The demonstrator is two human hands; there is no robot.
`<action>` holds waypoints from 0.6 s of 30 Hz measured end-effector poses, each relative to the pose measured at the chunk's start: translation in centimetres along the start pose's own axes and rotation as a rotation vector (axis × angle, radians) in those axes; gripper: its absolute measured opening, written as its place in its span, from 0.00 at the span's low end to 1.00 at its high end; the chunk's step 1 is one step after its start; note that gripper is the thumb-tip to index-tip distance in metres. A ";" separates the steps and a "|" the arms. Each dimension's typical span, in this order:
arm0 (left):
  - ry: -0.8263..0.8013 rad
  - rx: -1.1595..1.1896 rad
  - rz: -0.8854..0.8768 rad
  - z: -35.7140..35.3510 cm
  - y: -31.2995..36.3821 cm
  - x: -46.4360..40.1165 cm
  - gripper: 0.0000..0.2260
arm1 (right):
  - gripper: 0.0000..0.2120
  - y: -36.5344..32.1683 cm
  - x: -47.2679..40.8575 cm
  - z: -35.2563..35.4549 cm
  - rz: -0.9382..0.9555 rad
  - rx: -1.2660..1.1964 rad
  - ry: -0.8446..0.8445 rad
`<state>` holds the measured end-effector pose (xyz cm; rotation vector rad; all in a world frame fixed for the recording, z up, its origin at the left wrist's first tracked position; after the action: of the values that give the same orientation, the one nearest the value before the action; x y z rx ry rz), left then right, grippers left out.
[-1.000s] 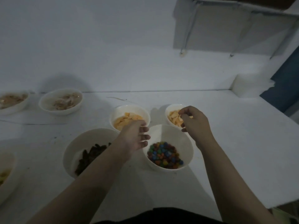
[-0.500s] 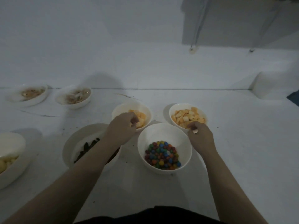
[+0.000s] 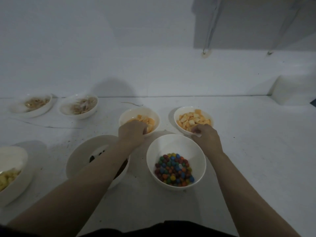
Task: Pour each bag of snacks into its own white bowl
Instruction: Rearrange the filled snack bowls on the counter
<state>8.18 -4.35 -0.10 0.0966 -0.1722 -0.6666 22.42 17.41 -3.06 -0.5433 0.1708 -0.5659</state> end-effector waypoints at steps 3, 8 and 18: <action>0.020 -0.029 0.018 0.4 -0.7 -1.6 0.08 | 0.07 -0.9 -2.4 -0.2 0.025 0.006 -0.032; 0.013 -0.015 0.074 1.0 -2.3 -4.2 0.10 | 0.04 -2.5 -6.0 -0.7 0.025 0.040 -0.088; 0.088 0.009 0.135 1.0 -5.1 -8.3 0.11 | 0.07 -4.9 -10.9 -2.2 0.024 0.159 -0.078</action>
<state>-1.51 -3.19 -0.93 0.1212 -0.0958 -0.5256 10.43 18.96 -2.28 -0.4075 0.0577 -0.5286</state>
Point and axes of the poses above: each hand's wrist, its own x-axis away from the middle knuckle, its own z-axis out of the back of the hand, y = z × x, the point moved 1 cm from there along -x, towards the middle knuckle, and after that the axes turned 9 degrees about -y, right-handed, at the moved point
